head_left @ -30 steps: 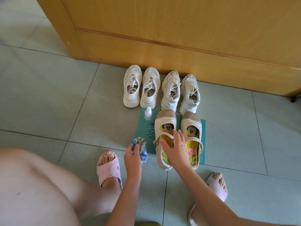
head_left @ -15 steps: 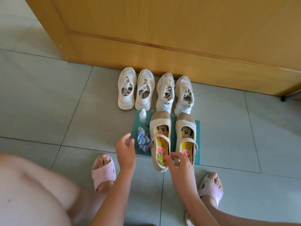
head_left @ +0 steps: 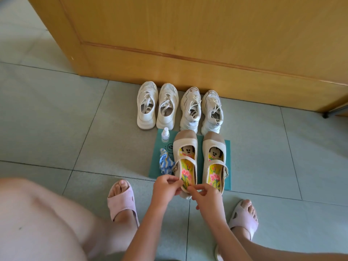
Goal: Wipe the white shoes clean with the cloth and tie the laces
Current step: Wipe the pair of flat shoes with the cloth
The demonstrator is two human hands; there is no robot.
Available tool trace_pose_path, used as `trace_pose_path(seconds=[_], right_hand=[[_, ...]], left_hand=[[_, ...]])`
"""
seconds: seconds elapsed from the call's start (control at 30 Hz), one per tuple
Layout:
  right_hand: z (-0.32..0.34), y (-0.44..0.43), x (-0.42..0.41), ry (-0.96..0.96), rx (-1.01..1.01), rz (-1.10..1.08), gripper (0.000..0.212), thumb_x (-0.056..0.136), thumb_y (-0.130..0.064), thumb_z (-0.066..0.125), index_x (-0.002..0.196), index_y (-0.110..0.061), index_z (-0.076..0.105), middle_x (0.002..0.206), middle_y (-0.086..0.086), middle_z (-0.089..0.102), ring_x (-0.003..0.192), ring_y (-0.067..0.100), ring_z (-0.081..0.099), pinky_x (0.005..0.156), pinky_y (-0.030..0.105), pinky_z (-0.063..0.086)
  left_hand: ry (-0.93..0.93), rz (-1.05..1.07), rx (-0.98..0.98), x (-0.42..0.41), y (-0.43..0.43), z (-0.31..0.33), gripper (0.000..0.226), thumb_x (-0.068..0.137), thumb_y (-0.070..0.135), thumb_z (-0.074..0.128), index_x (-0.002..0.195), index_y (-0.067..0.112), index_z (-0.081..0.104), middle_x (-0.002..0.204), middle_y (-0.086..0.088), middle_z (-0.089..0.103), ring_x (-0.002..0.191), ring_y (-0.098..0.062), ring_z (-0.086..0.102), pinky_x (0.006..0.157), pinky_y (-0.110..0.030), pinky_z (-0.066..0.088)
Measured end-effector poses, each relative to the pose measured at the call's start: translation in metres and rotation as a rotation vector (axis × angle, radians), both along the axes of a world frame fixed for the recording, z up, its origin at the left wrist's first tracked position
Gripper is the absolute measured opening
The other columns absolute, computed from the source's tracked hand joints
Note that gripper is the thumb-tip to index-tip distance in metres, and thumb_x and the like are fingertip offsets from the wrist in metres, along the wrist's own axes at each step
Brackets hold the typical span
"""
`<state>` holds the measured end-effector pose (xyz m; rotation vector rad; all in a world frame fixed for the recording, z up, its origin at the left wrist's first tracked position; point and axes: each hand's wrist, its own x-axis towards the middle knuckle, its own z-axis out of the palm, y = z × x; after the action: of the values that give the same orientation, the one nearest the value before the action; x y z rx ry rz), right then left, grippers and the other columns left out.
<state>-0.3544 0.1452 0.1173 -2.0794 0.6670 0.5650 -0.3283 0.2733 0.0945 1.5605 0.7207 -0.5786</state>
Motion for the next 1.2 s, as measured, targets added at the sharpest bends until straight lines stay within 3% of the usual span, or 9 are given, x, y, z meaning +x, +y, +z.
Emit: trace_pose_path(seconds=[0.17,0.33,0.47,0.63,0.8,0.97,1.2], right_hand=[[0.003,-0.009,0.012,-0.002,0.11,-0.128,0.036,0.081,-0.036,0.071,0.103,-0.011,0.057,0.078,0.0,0.07,0.046,0.006,0.057,0.044,0.016,0.04],[0.003,-0.017,0.022,0.113,0.181,-0.119,0.026,0.078,-0.022,0.076,0.097,-0.006,0.069,0.082,0.011,0.071,0.047,0.008,0.049,0.042,0.015,0.038],[0.003,-0.018,0.027,0.137,0.179,-0.128,0.019,0.076,-0.021,0.077,0.086,-0.006,0.072,0.083,0.02,0.07,0.049,0.01,0.046,0.044,0.019,0.037],[0.003,-0.014,0.024,0.059,0.082,-0.079,0.011,0.079,-0.019,0.073,0.087,-0.011,0.07,0.061,0.001,0.061,0.035,0.002,0.044,0.039,0.014,0.035],[0.001,-0.008,0.018,-0.027,-0.042,-0.107,0.006,0.082,-0.02,0.07,0.086,-0.018,0.066,0.074,-0.005,0.065,0.051,0.01,0.054,0.05,0.025,0.045],[-0.001,0.003,0.014,-0.078,-0.161,-0.087,0.008,0.085,-0.028,0.067,0.088,-0.021,0.066,0.082,-0.008,0.066,0.072,0.011,0.06,0.057,0.024,0.044],[-0.004,0.015,0.011,-0.087,-0.309,0.0,0.002,0.086,-0.028,0.064,0.088,-0.027,0.063,0.08,-0.011,0.064,0.072,0.011,0.059,0.064,0.026,0.049]], left_hand=[[0.051,0.039,-0.211,0.006,0.006,0.009,0.015,0.086,0.005,0.064,0.101,0.001,0.06,0.088,-0.009,0.066,0.07,-0.015,0.066,0.054,-0.017,0.054],[-0.044,-0.055,-0.097,0.003,0.008,0.004,0.013,0.086,0.01,0.066,0.098,0.006,0.061,0.082,-0.002,0.067,0.065,-0.006,0.066,0.054,-0.016,0.053],[-0.071,-0.092,-0.041,0.002,0.009,0.0,0.007,0.087,0.013,0.065,0.091,0.011,0.06,0.082,-0.001,0.067,0.069,-0.01,0.065,0.053,-0.016,0.052],[-0.047,-0.045,0.093,-0.002,0.003,-0.007,0.008,0.092,0.021,0.059,0.096,0.015,0.058,0.086,0.001,0.065,0.068,-0.011,0.063,0.052,-0.02,0.05],[-0.013,-0.09,0.164,-0.006,-0.002,-0.01,0.027,0.078,0.03,0.075,0.096,0.022,0.055,0.085,0.007,0.063,0.074,-0.012,0.064,0.068,-0.033,0.057],[-0.02,-0.144,0.189,-0.003,-0.007,-0.009,0.03,0.076,0.025,0.076,0.097,0.021,0.055,0.083,0.005,0.063,0.074,-0.01,0.063,0.07,-0.039,0.059],[0.02,-0.094,0.127,-0.006,-0.006,-0.016,0.024,0.081,0.012,0.071,0.098,0.013,0.054,0.084,-0.002,0.065,0.071,-0.01,0.066,0.049,-0.017,0.051]])
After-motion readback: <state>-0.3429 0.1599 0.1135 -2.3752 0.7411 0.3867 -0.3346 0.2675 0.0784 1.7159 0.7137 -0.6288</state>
